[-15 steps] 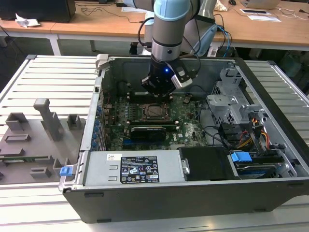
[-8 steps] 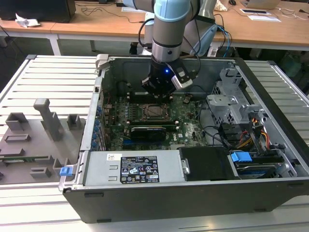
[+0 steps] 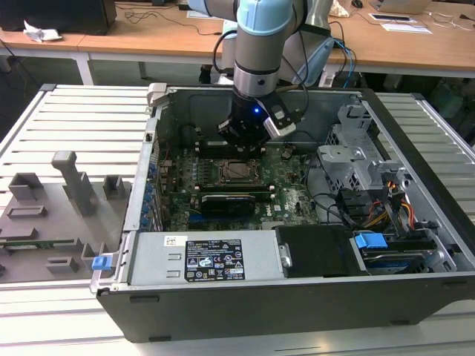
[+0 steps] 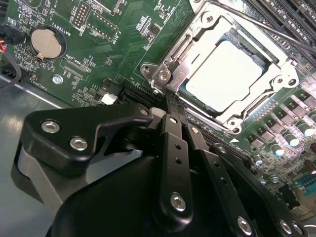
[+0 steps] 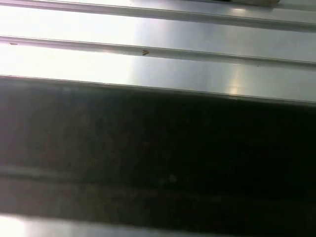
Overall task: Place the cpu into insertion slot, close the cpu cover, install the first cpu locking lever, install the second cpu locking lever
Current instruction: 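Install the first cpu locking lever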
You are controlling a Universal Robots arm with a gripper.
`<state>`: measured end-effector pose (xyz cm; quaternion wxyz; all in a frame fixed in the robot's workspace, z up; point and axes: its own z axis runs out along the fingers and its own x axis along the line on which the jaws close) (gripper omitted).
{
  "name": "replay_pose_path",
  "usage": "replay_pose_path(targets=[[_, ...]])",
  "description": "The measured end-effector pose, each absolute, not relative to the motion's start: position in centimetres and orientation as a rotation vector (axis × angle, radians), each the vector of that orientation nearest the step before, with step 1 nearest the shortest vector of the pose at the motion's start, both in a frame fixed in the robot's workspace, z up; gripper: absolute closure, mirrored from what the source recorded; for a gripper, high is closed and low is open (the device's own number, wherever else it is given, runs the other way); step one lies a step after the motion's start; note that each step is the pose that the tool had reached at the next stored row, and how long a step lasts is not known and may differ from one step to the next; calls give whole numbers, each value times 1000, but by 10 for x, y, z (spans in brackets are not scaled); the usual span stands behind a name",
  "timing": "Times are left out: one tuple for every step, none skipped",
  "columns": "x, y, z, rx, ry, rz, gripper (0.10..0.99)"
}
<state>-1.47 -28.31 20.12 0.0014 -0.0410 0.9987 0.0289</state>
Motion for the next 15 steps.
replay_pose_path(targets=[[-15, -283, 201, -129, 3134, 94, 980], [-15, -283, 201, -129, 3134, 98, 980], [-15, -283, 201, -129, 3134, 104, 980], [-15, -283, 201, -129, 3133, 109, 980], [-15, -283, 201, -129, 3133, 113, 980], [-15, -282, 202, -129, 3133, 115, 980], [-14, -282, 203, -128, 3132, 116, 980], [-14, -282, 205, -129, 3133, 115, 980], [-15, -283, 207, -129, 3133, 114, 980], [-15, -283, 210, -129, 3133, 114, 980], [-15, -283, 213, -129, 3133, 114, 980], [-15, -283, 215, -129, 3133, 114, 980], [-15, -283, 215, -129, 3133, 115, 980], [-14, -283, 215, -129, 3133, 115, 980], [-14, -284, 215, -129, 3133, 115, 980]])
